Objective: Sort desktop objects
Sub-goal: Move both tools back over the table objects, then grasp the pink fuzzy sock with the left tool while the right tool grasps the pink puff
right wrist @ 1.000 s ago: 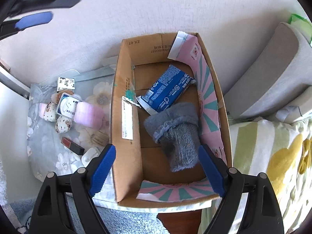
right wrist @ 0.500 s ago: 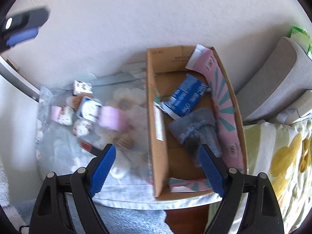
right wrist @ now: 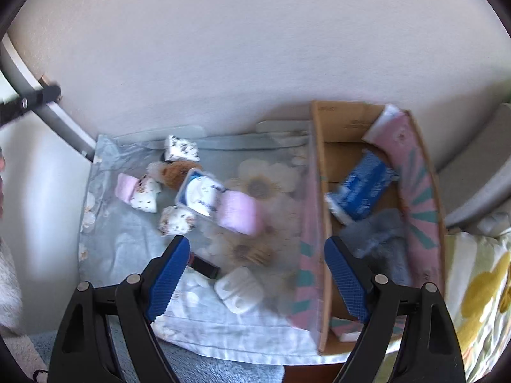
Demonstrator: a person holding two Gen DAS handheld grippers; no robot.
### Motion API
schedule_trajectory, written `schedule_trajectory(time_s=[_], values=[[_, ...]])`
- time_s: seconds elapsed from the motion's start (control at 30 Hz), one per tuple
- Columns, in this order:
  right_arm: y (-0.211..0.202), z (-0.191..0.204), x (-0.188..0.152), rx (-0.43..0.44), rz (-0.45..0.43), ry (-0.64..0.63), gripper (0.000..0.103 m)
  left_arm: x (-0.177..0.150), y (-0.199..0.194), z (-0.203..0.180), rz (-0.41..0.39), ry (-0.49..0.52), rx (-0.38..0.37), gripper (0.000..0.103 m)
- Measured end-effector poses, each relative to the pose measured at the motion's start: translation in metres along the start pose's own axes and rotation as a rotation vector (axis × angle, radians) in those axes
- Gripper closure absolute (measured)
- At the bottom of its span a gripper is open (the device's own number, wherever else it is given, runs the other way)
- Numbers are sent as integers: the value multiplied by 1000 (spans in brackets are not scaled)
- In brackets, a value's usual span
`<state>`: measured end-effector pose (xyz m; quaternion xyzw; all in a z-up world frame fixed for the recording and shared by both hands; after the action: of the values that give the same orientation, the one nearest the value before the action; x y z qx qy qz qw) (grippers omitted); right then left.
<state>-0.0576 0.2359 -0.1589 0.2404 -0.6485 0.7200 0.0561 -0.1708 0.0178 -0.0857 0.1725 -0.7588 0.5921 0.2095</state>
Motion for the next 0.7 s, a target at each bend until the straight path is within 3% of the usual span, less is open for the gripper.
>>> schedule_trajectory(time_s=[0.17, 0.33, 0.5, 0.7], values=[[28, 18, 8, 62, 33, -34, 19, -38, 34, 47, 91, -57, 62, 0], [57, 27, 17, 121, 32, -77, 19, -74, 85, 78, 170, -119, 21, 0], [104, 25, 11, 156, 78, -59, 19, -94, 132, 97, 187, -138, -3, 1], [135, 21, 4, 156, 120, -58, 19, -107, 164, 104, 190, -113, 25, 1]])
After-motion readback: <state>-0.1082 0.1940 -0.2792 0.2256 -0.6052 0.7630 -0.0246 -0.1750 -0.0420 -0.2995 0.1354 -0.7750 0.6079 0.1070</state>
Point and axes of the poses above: each gripper's, at about its wrist camera, not at the fingertips, and y roughly the way its jaws point, z to its left, x to its top, the point moved 10 cm from there along y, roughly the way its jaws point, and after that the axes turned 13 degrees about -y, right-handed, at the moved point
